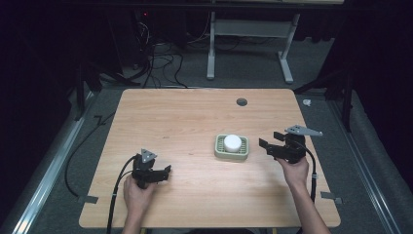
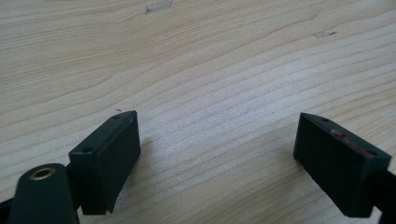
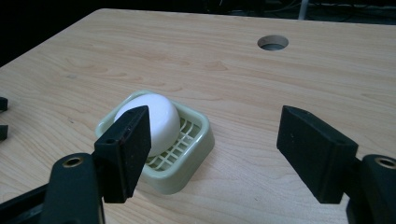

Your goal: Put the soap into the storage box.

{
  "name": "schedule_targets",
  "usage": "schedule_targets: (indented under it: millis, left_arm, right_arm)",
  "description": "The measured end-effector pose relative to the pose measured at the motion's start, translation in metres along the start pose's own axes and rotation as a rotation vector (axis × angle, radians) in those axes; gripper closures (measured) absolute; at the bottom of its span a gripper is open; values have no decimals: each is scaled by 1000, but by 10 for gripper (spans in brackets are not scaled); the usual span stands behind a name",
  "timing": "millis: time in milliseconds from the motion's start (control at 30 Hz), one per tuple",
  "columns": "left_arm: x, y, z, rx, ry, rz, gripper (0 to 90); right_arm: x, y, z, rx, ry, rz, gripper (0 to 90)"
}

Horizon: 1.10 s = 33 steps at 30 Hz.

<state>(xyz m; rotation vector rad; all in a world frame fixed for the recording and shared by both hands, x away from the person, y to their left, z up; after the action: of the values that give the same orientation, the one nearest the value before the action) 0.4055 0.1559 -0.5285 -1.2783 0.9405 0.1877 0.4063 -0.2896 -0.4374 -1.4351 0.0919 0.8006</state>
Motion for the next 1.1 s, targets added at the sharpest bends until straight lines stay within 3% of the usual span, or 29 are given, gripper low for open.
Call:
schedule_targets:
  millis: [1100]
  left_arm:
    - [0,0,0,2,-2,2,151]
  right_arm:
    - [-28,21,-18,63,24,-39,273]
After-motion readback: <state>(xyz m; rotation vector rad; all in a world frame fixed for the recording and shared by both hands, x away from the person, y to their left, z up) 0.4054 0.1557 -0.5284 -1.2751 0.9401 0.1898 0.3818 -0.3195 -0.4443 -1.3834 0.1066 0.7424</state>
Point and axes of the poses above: each handheld gripper's, and its own axes: x roughly forward along the jaws, y roughly out of its underside, z roughly to its left, the point moved 3 cm from there along x, roughly forward along the jaws, and after that the axes turned 1 degree about x, right-handed, at the moved point
